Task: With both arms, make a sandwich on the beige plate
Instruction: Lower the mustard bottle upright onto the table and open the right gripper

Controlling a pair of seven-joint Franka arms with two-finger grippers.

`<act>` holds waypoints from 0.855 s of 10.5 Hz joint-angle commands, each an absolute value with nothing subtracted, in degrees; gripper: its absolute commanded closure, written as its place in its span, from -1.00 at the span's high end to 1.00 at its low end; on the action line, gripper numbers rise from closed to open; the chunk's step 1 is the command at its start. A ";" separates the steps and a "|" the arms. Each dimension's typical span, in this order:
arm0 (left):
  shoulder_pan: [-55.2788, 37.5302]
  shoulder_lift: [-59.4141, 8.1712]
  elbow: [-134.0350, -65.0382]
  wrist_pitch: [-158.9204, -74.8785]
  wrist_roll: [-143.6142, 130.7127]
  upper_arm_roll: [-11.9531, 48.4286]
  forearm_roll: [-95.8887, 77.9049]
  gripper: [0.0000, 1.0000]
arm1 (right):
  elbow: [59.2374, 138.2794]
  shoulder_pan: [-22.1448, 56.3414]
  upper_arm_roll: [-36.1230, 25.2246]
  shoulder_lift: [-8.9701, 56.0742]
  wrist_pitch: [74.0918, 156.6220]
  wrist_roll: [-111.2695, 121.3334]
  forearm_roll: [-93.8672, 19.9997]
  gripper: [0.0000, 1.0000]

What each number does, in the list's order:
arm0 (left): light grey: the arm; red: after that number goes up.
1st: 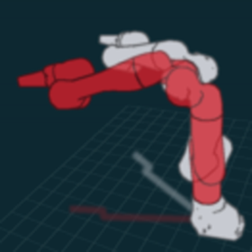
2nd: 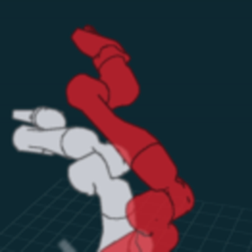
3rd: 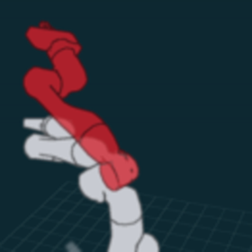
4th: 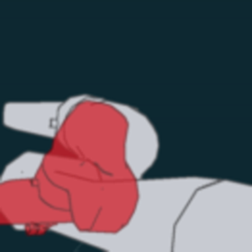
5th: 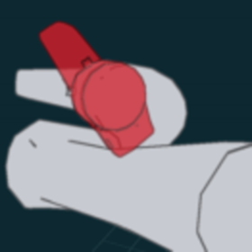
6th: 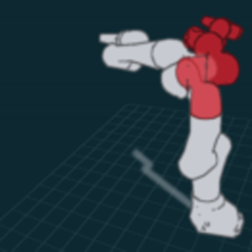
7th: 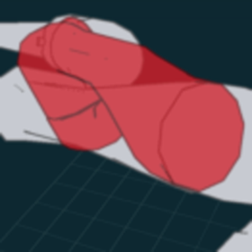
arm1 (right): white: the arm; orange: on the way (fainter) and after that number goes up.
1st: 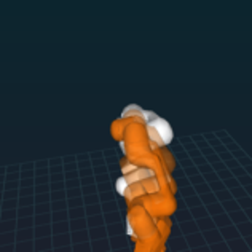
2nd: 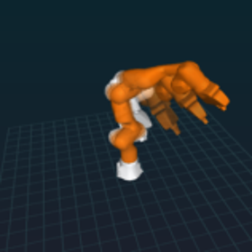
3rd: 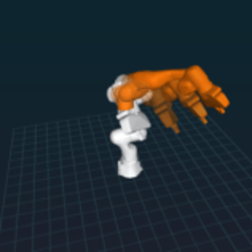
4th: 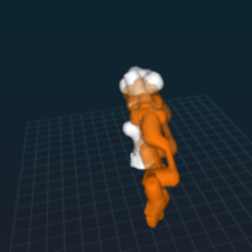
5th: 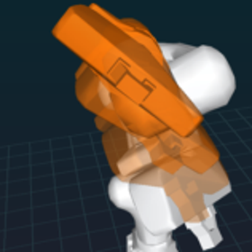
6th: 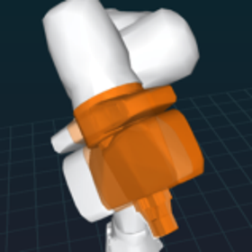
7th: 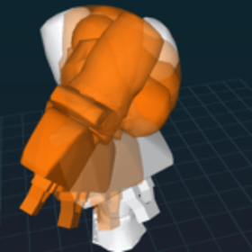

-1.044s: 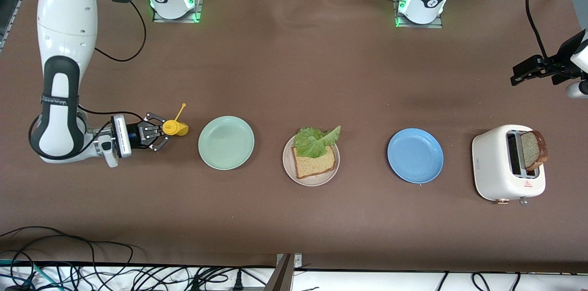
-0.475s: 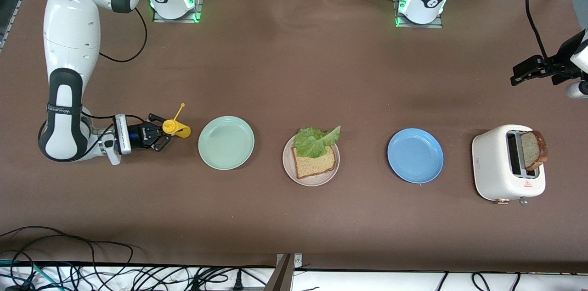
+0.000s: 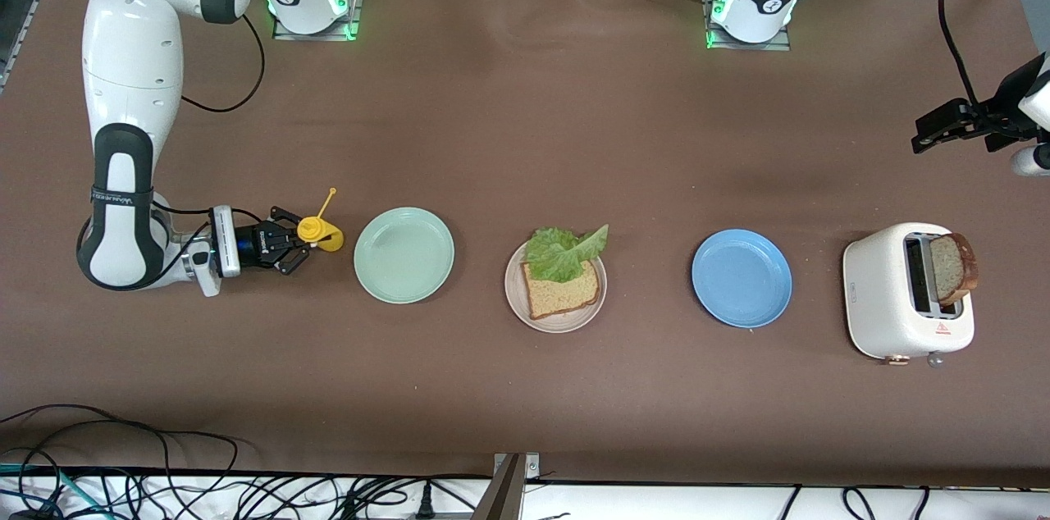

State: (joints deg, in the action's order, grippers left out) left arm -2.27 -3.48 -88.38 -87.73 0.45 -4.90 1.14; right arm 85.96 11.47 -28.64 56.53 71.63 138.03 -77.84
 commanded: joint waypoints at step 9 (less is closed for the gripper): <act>-2.20 -3.96 -87.28 -87.54 0.70 -4.92 1.85 1.00 | 85.17 6.42 -33.29 55.81 65.32 133.71 -74.89 1.00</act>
State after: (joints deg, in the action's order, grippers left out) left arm -2.26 -3.52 -88.38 -87.73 0.45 -4.91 1.14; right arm 85.97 6.66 -31.35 56.75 67.56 136.99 -76.45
